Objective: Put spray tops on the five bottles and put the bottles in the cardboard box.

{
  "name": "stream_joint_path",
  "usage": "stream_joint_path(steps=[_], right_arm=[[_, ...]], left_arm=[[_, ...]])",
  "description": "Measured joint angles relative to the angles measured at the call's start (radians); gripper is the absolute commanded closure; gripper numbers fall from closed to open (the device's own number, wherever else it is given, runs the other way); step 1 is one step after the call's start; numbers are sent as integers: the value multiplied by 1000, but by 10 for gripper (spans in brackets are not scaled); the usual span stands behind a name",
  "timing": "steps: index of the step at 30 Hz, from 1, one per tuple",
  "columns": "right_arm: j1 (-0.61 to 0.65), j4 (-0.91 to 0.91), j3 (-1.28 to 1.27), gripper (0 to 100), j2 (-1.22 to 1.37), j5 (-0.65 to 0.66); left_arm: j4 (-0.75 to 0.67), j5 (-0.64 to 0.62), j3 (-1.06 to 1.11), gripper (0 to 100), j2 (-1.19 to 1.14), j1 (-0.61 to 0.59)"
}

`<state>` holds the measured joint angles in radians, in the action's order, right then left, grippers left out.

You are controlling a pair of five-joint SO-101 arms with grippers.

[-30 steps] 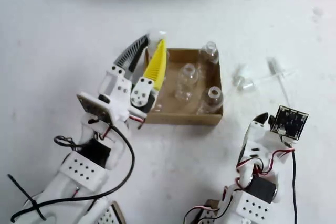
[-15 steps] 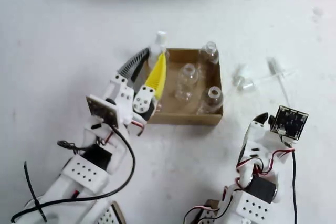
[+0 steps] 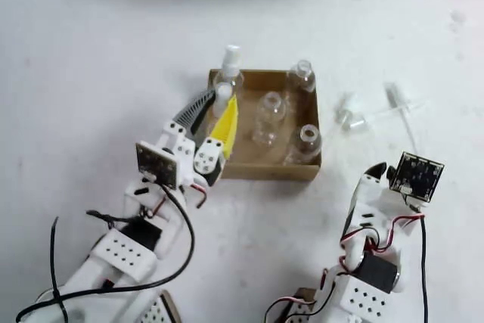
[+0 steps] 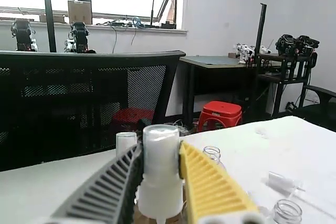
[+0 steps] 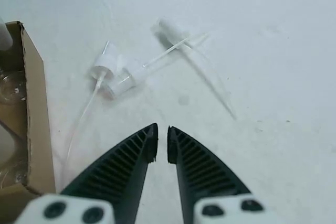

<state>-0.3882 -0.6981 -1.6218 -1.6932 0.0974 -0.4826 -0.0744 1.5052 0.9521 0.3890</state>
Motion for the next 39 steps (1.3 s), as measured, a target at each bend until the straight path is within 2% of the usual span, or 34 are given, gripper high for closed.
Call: stream_joint_path(steps=[22, 30, 39], right_arm=[[0, 0, 0, 981, 0, 0], [0, 0, 0, 981, 0, 0], [0, 0, 0, 981, 0, 0]], left_arm=[[-5, 2, 74, 963, 0, 0], [-5, 2, 74, 814, 0, 0], [-5, -18, 98, 815, 0, 0]])
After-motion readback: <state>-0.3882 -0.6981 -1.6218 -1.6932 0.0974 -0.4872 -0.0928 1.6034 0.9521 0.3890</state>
